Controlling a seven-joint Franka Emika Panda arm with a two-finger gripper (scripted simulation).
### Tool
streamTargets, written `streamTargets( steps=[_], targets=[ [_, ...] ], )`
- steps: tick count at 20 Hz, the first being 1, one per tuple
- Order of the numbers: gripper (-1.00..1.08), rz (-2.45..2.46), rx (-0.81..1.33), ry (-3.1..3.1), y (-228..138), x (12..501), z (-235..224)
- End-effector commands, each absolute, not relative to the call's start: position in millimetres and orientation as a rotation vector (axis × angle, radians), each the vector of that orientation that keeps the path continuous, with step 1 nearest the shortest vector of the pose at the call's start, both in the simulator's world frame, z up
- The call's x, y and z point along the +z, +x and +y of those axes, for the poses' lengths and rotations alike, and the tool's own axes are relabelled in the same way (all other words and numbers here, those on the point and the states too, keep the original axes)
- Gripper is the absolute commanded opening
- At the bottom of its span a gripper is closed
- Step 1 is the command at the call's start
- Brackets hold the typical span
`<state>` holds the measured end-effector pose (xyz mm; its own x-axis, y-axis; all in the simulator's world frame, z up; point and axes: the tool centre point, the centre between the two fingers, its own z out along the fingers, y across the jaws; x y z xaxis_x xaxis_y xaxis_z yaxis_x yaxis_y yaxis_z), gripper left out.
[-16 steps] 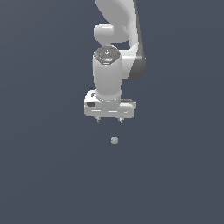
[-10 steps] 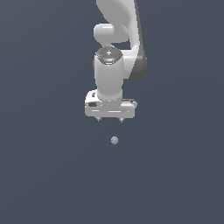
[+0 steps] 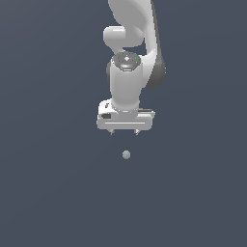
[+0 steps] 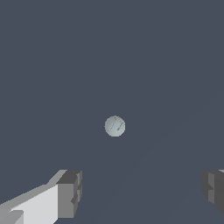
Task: Pick up the object and move it to a goal position.
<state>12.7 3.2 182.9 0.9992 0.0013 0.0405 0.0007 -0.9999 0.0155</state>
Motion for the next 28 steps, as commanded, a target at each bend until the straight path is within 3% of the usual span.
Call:
streamTargets(
  steps=[1,20,28],
  targets=[
    [1.0,-0.009,0.062,3.126,13.4,180.5,3.4],
    [1.0,-0.453,0.009,3.109,34.6,87.6,13.3],
    [1.0,-0.527,0.0,3.097,36.5,71.1,14.6]
  ],
)
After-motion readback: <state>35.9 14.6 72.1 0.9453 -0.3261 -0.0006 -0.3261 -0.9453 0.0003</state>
